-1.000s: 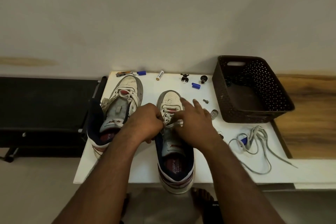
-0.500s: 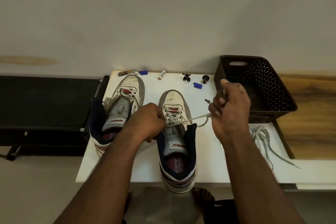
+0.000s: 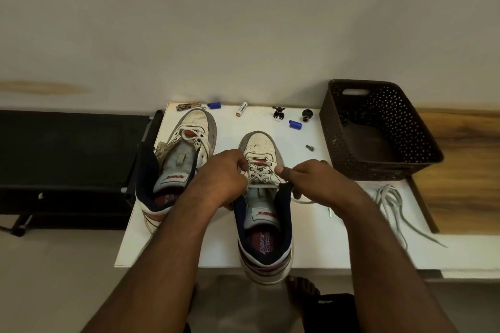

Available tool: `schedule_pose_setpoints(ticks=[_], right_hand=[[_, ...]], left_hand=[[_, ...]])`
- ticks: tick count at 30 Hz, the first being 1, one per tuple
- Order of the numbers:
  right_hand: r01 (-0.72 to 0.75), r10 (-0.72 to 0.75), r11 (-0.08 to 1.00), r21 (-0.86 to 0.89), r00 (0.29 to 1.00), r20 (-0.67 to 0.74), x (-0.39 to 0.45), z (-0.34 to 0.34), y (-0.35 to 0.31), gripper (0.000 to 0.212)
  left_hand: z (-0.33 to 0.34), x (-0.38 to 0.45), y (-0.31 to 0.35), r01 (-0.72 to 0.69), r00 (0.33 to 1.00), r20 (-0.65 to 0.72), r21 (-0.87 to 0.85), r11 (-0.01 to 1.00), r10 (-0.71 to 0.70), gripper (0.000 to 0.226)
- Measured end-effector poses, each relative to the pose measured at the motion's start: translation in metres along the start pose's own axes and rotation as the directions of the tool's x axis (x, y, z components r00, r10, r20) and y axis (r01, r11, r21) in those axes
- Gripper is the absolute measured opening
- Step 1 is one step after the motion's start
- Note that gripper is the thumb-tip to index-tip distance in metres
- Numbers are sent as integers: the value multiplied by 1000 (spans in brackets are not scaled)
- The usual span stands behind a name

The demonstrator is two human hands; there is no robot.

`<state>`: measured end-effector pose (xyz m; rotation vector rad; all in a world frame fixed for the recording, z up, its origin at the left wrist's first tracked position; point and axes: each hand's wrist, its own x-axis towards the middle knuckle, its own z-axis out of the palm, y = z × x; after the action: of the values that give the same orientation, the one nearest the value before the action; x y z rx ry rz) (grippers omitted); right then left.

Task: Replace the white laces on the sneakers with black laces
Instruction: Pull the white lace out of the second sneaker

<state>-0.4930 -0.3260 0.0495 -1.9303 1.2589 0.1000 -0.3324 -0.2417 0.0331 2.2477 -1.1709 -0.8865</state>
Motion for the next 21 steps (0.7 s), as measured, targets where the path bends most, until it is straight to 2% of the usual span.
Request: schedule_pose_setpoints(ticks=[2, 4, 6, 8, 11, 13, 15, 17, 21], right_hand=[[27, -17, 997, 71, 990, -139, 2, 0, -1, 46], [63, -11, 988, 143, 939, -344, 7, -3, 2, 40], [103, -5, 974, 202, 899, -437, 10, -4, 5, 35], [92, -19, 983, 157, 910, -414, 12, 1, 7, 22], [-22, -50, 989, -144, 879, -474, 11, 4, 7, 31], [92, -142, 989, -120, 842, -521, 8, 3, 2, 22], [208, -177, 978, 28, 889, -422, 4, 8, -6, 8], [177, -157, 983, 43, 943, -293, 3, 20, -13, 10], [-20, 12, 999, -26, 963, -268, 11, 41, -20, 7]], left_hand=[[0, -1, 1, 14, 1000, 6, -31, 999, -13, 25], [1, -2, 3, 9, 1000, 23, -30, 1000, -8, 27], [2, -4, 5, 0, 1000, 21, 9, 1000, -1, 31], [6, -5, 7, -11, 1000, 4, 57, 998, 11, 32], [13, -5, 12, -35, 999, -14, 135, 990, 37, 27], [18, -6, 14, -41, 998, -32, 160, 986, 47, 24], [22, -6, 15, -43, 997, -58, 164, 986, 53, 21], [25, -6, 14, -29, 996, -80, 155, 988, 42, 19], [27, -5, 10, -30, 995, -92, 133, 991, 42, 20]])
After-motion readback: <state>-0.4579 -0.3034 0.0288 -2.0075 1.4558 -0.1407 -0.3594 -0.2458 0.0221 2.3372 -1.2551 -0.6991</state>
